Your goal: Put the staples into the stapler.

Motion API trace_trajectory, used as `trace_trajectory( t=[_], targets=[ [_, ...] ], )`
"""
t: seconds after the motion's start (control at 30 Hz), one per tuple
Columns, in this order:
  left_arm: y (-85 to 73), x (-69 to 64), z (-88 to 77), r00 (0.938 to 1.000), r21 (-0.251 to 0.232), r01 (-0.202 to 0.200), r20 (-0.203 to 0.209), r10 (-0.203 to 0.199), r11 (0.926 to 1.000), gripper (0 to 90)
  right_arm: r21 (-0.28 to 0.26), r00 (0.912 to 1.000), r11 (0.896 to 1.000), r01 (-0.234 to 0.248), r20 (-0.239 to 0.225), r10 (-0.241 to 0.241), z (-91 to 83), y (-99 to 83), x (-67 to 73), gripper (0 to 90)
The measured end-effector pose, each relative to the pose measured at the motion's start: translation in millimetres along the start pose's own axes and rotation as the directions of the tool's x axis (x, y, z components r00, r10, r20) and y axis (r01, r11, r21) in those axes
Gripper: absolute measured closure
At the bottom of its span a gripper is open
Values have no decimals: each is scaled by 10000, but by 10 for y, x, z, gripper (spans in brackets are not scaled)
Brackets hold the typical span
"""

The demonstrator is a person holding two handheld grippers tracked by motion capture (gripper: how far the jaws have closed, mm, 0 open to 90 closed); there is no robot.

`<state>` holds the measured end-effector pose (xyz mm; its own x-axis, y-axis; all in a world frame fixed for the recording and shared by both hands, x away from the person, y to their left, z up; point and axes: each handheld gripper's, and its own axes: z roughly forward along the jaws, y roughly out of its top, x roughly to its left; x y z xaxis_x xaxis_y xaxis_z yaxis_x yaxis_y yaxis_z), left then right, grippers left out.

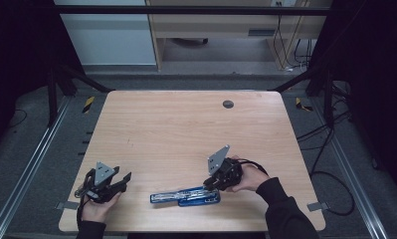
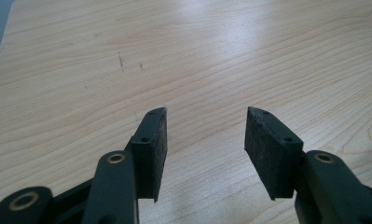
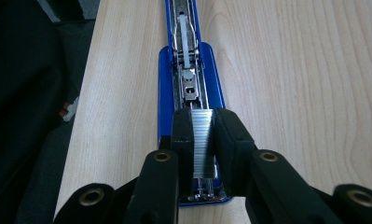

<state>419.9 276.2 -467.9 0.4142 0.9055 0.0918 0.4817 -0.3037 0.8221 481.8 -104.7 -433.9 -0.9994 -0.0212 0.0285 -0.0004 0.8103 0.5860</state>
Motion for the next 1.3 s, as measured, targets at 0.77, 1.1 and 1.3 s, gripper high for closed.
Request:
trace_trajectory(
  t=[0.77,1.1,1.3],
  targets=[
    [-1,-2,4,10000,28,-27,-22,27,10000,491,479,9999,9988,25,-160,-17,84,-29,-6,783],
    [-2,0,4,10000,27,-17,-30,17,10000,492,514,9995,9986,149,-303,-133,119,-41,-29,783],
    [-2,1,5,10000,25,-14,-35,14,10000,492,555,9993,9982,239,-315,-222,134,-40,-23,784]
  ],
)
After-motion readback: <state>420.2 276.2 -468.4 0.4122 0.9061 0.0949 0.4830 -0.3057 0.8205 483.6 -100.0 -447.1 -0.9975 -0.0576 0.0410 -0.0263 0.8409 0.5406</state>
